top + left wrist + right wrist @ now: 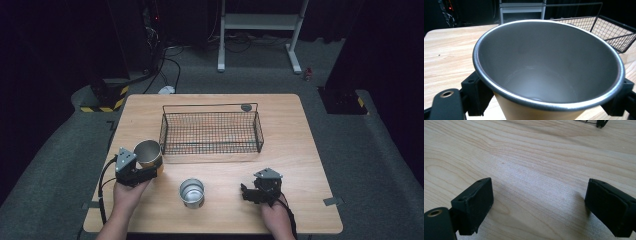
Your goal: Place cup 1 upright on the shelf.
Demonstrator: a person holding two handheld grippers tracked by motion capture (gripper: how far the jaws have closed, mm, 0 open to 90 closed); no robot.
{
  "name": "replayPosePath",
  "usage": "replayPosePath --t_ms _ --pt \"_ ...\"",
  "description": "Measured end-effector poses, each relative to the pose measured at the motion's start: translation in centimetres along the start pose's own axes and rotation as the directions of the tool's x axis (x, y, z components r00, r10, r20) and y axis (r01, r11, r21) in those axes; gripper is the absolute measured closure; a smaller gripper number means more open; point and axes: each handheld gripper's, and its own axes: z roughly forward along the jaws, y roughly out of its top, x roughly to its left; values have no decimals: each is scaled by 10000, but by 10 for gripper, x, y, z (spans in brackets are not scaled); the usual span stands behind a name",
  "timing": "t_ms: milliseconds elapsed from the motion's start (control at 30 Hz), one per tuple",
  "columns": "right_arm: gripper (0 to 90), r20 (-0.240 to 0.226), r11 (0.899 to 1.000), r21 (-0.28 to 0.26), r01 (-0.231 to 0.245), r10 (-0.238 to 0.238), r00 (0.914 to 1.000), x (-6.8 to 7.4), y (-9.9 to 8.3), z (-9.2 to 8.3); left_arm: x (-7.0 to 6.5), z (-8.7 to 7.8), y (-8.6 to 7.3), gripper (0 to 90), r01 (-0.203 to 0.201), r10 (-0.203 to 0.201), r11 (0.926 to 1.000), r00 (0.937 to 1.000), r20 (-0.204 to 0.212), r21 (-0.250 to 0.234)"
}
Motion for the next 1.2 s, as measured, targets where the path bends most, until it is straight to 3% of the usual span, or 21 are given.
replayPosePath --t_ms 333,500,767,1200 --pt "80 -37 10000 8 53 -53 10000 1 -1 -1 -4 5 11 149 4 -3 10000 9999 158 -52" --pt "80 -32 10000 9 51 -51 10000 1 0 0 -3 10 15 149 365 -361 9993 9982 485 -69" --pt "80 -46 10000 3 95 -95 9999 1 -1 -1 -8 18 23 149 133 -135 9999 9986 504 47" --pt "80 -90 9999 9 134 -134 9999 2 -1 -1 -13 24 38 149 150 -137 9997 9981 603 -208"
